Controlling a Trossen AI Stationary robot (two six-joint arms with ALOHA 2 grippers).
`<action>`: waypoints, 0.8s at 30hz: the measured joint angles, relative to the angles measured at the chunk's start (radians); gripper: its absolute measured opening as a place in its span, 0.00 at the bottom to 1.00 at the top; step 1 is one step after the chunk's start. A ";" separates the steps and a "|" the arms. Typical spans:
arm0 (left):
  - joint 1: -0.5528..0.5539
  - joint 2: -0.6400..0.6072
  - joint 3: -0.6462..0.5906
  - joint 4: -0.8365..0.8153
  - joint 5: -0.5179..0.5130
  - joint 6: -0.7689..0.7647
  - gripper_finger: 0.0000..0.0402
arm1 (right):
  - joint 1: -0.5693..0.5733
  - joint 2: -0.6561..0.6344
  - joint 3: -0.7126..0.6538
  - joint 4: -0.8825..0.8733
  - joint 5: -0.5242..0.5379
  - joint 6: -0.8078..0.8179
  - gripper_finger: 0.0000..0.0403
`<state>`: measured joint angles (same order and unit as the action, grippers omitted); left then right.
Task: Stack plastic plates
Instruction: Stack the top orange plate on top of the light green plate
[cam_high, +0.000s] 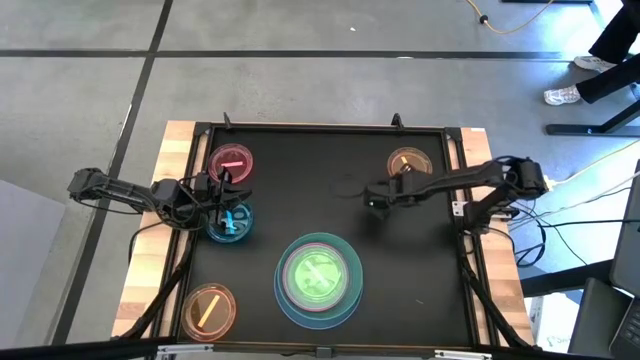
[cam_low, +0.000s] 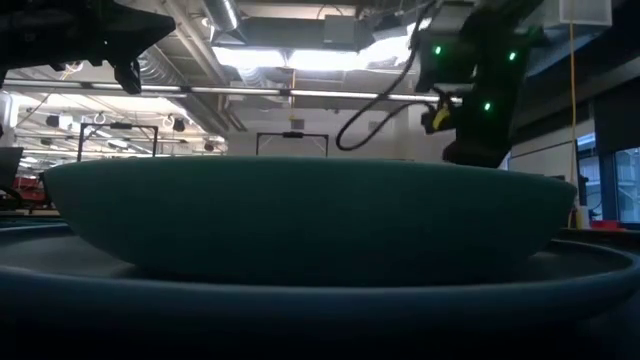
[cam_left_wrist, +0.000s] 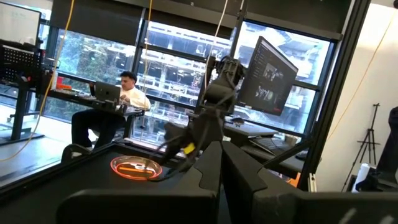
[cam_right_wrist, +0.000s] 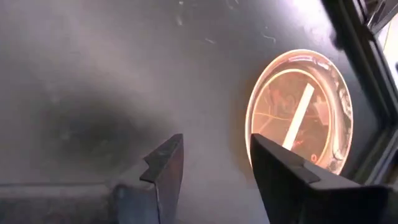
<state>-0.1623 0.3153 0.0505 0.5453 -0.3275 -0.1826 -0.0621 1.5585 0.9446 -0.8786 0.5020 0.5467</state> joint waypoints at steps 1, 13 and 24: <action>0.000 0.000 0.000 0.000 0.000 0.000 0.02 | -0.019 0.000 -0.016 0.031 -0.008 -0.006 0.44; 0.000 0.000 0.000 0.000 0.000 0.001 0.02 | -0.217 0.000 -0.131 0.262 -0.024 -0.050 0.44; 0.000 0.000 0.000 0.000 0.000 0.001 0.02 | -0.313 0.000 -0.211 0.382 -0.050 -0.081 0.44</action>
<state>-0.1623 0.3153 0.0505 0.5453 -0.3279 -0.1818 -0.3755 1.5589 0.7338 -0.4964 0.4521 0.4653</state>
